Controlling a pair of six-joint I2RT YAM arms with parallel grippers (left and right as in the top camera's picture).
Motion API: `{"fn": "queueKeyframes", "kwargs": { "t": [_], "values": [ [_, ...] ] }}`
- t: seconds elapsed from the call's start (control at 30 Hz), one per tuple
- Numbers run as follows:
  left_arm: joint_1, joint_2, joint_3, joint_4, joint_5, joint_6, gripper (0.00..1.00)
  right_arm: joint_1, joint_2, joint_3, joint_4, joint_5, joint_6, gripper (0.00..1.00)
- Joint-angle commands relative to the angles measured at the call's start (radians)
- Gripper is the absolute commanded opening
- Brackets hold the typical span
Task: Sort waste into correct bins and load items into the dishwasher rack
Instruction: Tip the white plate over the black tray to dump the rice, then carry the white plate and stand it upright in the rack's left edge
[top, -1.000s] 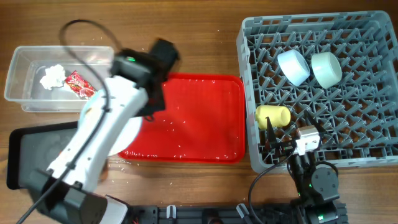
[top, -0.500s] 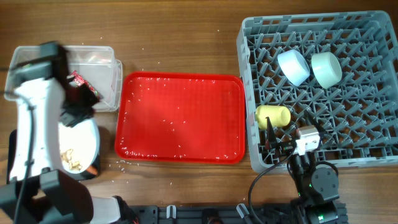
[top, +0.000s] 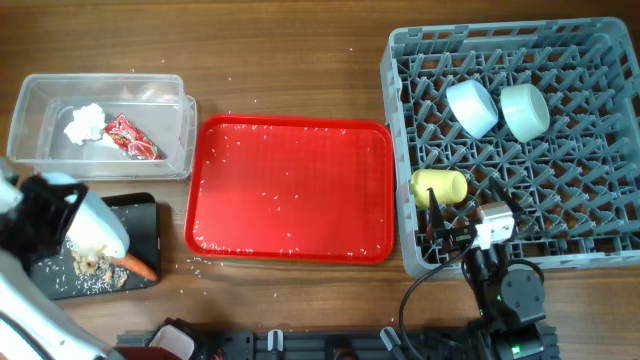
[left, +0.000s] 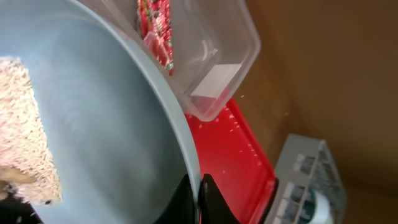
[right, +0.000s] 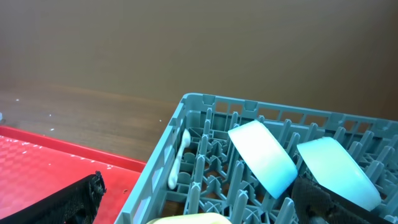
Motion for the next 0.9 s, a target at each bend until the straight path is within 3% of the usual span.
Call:
{"fn": "queueKeyframes", "kwargs": {
  "t": [0.0,0.1,0.17,0.43,0.57,0.7,0.77,0.87],
  "values": [
    [0.199,-0.07,-0.103,-0.001,0.307,0.137,0.04,-0.005,-0.005,-0.002,0.003,-0.017,-0.005,1.0],
    [0.336,-0.076,-0.163,-0.019,0.486,0.21,0.04,-0.005,-0.005,-0.002,0.003,-0.017,-0.005,1.0],
    [0.393,-0.074,-0.175,-0.035,0.517,0.237,0.04,-0.005,-0.005,-0.002,0.003,-0.017,-0.005,1.0],
    [0.328,-0.085,-0.173,-0.034,0.519,0.236,0.04,-0.005,-0.005,-0.002,0.003,-0.017,-0.005,1.0],
    [0.105,-0.118,-0.151,-0.01,0.444,0.211,0.04,-0.005,-0.005,-0.002,0.003,-0.016,-0.005,1.0],
    [-0.25,-0.149,-0.095,0.126,0.272,-0.016,0.04,-0.005,-0.005,-0.002,0.003,-0.017,-0.005,1.0],
    [-0.431,-0.151,-0.085,0.255,0.249,-0.154,0.04,-0.005,-0.005,-0.002,0.003,-0.017,-0.005,0.99],
    [-0.802,-0.119,-0.085,0.59,0.154,-0.405,0.04,-0.005,-0.005,-0.002,0.003,-0.017,-0.005,1.0]
  ]
}}
